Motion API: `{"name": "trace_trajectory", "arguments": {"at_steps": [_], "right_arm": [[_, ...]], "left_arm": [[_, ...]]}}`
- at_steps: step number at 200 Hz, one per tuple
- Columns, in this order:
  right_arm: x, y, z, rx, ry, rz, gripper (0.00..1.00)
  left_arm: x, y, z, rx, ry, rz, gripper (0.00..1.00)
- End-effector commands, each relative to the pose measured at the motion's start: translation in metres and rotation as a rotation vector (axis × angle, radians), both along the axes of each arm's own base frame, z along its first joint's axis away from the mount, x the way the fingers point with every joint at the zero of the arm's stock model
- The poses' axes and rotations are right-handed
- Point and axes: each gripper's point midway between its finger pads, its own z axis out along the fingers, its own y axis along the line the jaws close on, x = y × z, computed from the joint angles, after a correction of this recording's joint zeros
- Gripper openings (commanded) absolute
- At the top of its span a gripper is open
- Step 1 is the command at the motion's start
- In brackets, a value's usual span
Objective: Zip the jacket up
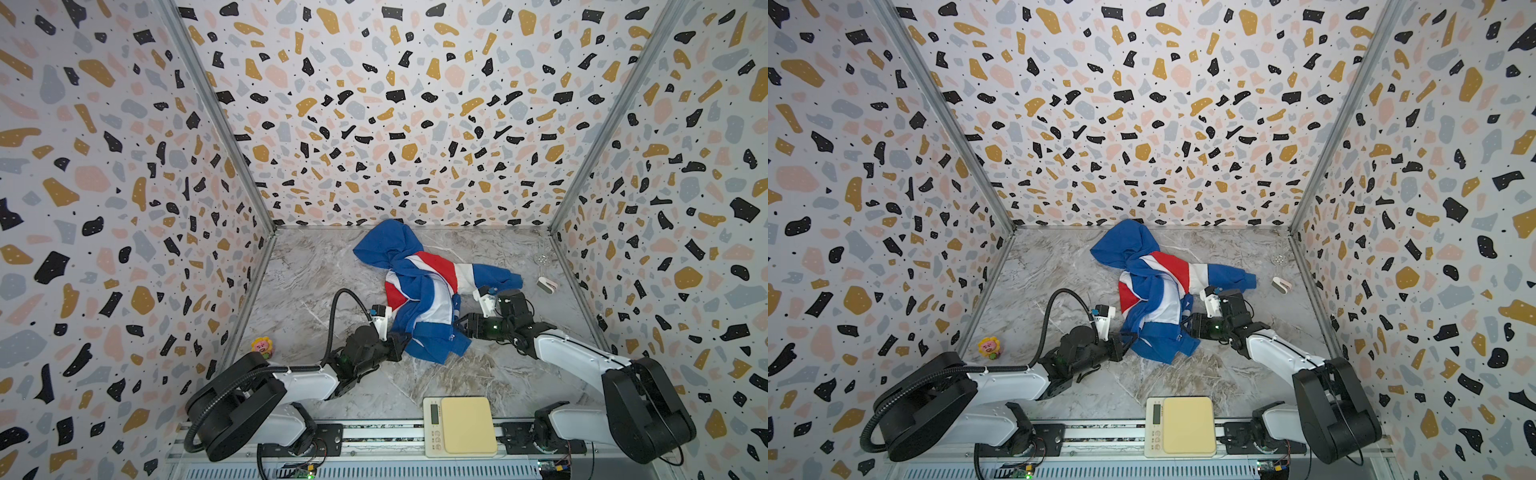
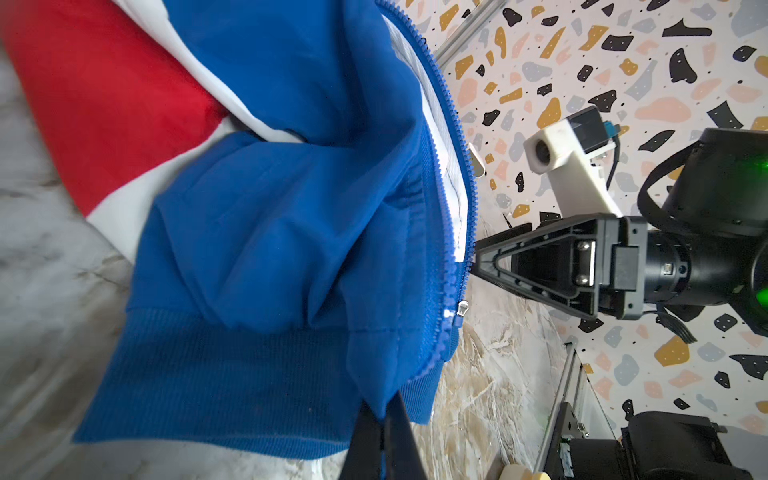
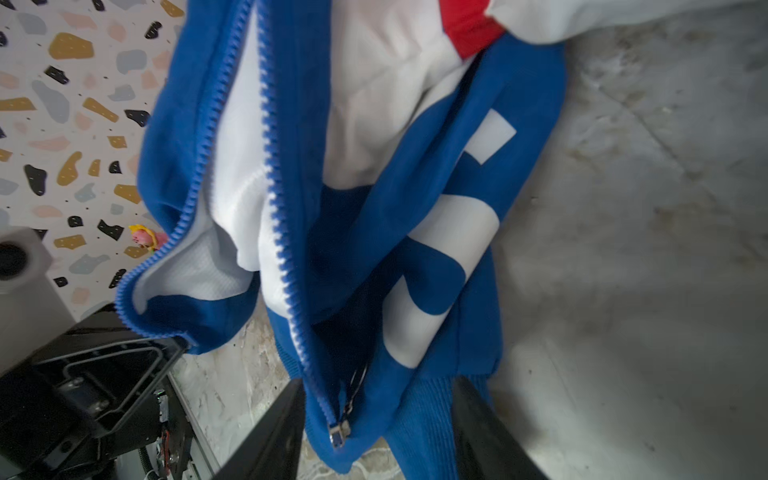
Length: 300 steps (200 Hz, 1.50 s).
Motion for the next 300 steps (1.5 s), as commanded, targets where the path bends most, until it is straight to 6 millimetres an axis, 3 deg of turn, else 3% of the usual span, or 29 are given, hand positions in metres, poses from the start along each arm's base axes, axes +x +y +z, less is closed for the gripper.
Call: {"name": "trace_trajectory", "arguments": {"at_steps": [1, 27, 83, 117, 137, 169, 199, 212, 230, 246, 272, 300], "right_arm": [[0.011, 0.010, 0.015, -0.027, -0.055, 0.026, 0.52], [0.012, 0.023, 0.018, -0.038, -0.072, 0.055, 0.36], [0.014, 0.033, 0.014, -0.069, -0.068, 0.073, 0.33], [0.016, 0.030, 0.014, -0.114, -0.070, 0.077, 0.04], [0.021, 0.013, 0.014, -0.233, -0.067, 0.050, 0.00], [0.030, -0.036, 0.018, -0.570, -0.047, -0.022, 0.00], [0.027, -0.074, 0.031, -0.904, -0.042, -0.098, 0.00], [0.021, -0.080, 0.035, -1.027, -0.028, -0.111, 0.00], [0.015, -0.071, 0.032, -1.135, -0.024, -0.088, 0.00], [0.012, -0.053, 0.017, -1.178, -0.022, -0.044, 0.00], [0.010, -0.008, -0.022, -1.173, -0.025, 0.041, 0.00], [0.004, 0.042, -0.053, -1.053, -0.018, 0.118, 0.00]], "left_arm": [[0.006, 0.005, 0.012, -0.015, -0.045, 0.034, 0.00], [0.006, 0.006, 0.012, -0.008, -0.049, 0.033, 0.00], [0.006, 0.004, 0.003, 0.006, -0.035, 0.023, 0.00], [0.005, 0.006, 0.000, 0.012, -0.033, 0.027, 0.00], [0.006, 0.009, -0.001, 0.022, -0.034, 0.044, 0.00], [0.008, 0.009, 0.000, 0.037, -0.037, 0.047, 0.00], [0.009, 0.006, 0.002, 0.026, -0.040, 0.041, 0.00], [0.009, 0.005, 0.001, 0.018, -0.039, 0.037, 0.00], [0.009, 0.003, 0.000, 0.002, -0.032, 0.034, 0.00], [0.008, 0.002, -0.002, -0.013, -0.023, 0.034, 0.00], [0.006, 0.003, -0.007, -0.018, -0.008, 0.032, 0.00], [0.003, 0.007, -0.011, -0.015, -0.002, 0.037, 0.00]]}}
